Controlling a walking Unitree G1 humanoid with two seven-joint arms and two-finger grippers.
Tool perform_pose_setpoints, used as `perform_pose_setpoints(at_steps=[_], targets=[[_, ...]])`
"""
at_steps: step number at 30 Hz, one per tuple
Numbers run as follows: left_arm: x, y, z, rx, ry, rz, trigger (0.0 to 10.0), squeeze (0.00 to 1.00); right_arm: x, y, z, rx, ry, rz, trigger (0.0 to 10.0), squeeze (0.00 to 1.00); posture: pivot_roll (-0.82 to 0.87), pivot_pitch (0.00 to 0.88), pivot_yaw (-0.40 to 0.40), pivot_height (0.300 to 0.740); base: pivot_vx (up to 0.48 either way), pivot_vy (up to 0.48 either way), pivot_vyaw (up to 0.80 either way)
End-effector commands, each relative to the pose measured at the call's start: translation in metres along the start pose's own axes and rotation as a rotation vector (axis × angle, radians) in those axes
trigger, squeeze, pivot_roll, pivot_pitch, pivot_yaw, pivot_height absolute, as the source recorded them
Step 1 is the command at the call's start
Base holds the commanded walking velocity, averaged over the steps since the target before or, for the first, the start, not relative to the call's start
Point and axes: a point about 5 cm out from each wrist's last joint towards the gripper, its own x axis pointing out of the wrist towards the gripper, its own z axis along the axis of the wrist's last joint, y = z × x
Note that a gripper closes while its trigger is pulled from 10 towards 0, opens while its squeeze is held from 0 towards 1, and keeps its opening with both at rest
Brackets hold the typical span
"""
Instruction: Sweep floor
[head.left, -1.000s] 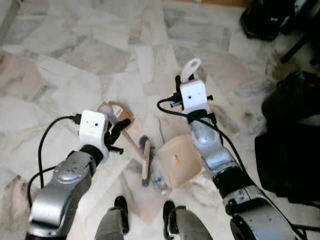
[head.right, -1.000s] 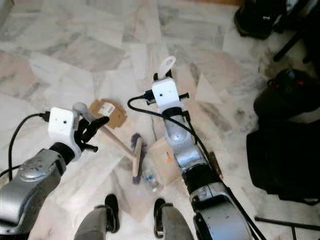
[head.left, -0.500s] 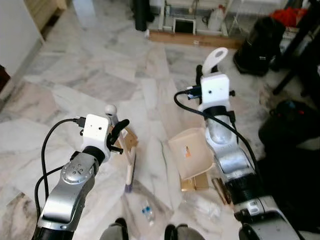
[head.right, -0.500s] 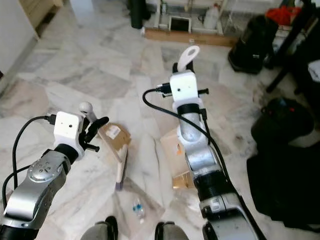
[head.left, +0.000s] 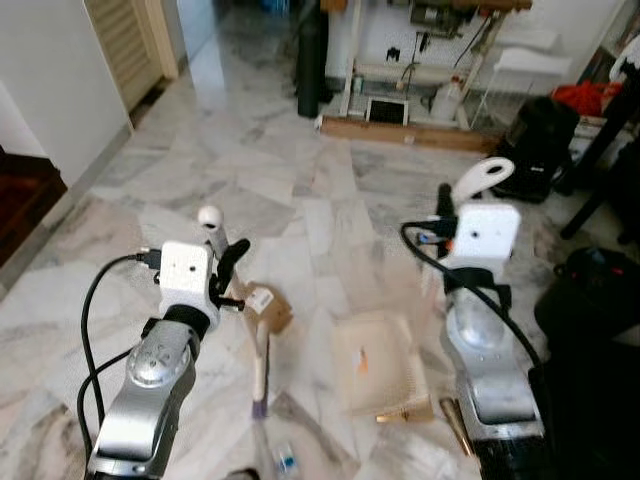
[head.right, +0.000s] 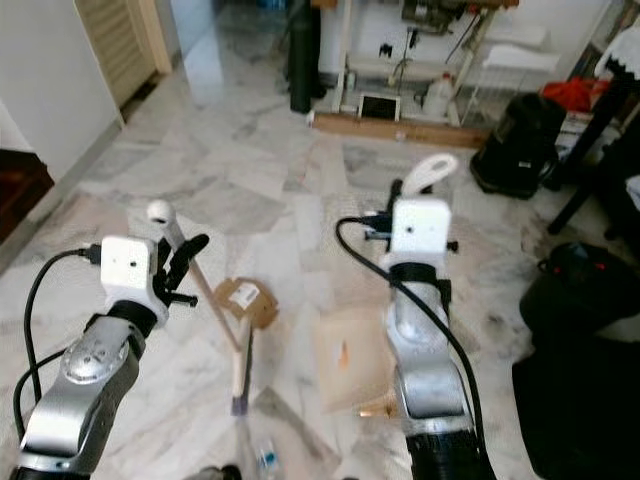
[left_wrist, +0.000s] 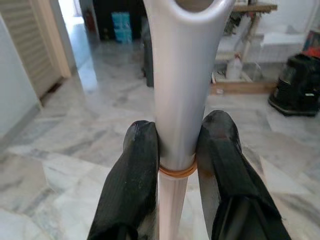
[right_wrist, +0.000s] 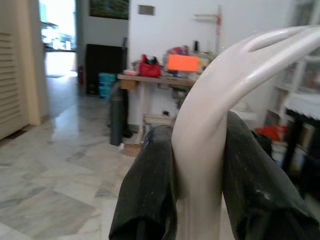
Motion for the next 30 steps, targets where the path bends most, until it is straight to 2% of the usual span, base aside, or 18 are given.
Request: perform_pose_setpoints(at_steps=[1, 4, 7, 9, 13, 21, 30], targets=[[-0.001, 0.002, 0.011, 0.015, -0.07, 0.014, 10.0, 0.0, -0.001, -0.008, 0.014, 0.001, -0.057, -0.045, 10.0, 0.0, -0.05, 0.018, -0.02, 0.74, 0.0, 0.0, 0.0], [-0.004, 0.001, 0.009, 0.012, -0.06, 0.022, 10.0, 0.0, -0.011, -0.018, 0.007, 0.027, -0.021, -0.111, 10.0, 0.0, -0.06, 0.017, -0.005, 0.74, 0.0, 0.0, 0.0], [-0.008, -0.004, 0.007, -0.005, -0.052, 0.006, 10.0, 0.0, -0.013, -0.019, 0.008, 0.053, -0.033, -0.079, 10.0, 0.0, -0.07, 0.014, 0.0, 0.74, 0.0, 0.0, 0.0], [-0.011, -0.008, 0.005, -0.022, -0.045, -0.012, 10.0, 0.0, -0.012, -0.018, 0.008, 0.023, -0.064, -0.024, 10.0, 0.0, -0.06, 0.008, -0.001, 0.74, 0.0, 0.0, 0.0], [-0.013, -0.008, 0.005, -0.04, -0.051, -0.012, 10.0, 0.0, -0.011, -0.024, 0.005, 0.023, -0.05, -0.054, 10.0, 0.0, -0.06, 0.014, -0.004, 0.74, 0.0, 0.0, 0.0], [-0.01, -0.009, 0.003, -0.043, -0.039, -0.01, 10.0, 0.0, -0.013, -0.016, 0.003, 0.055, -0.028, -0.029, 10.0, 0.0, -0.06, 0.021, -0.002, 0.74, 0.0, 0.0, 0.0], [-0.009, -0.012, 0.003, -0.055, -0.035, -0.021, 10.0, 0.0, -0.012, -0.017, 0.004, 0.056, -0.029, -0.027, 10.0, 0.0, -0.07, 0.026, -0.003, 0.74, 0.0, 0.282, -0.27]])
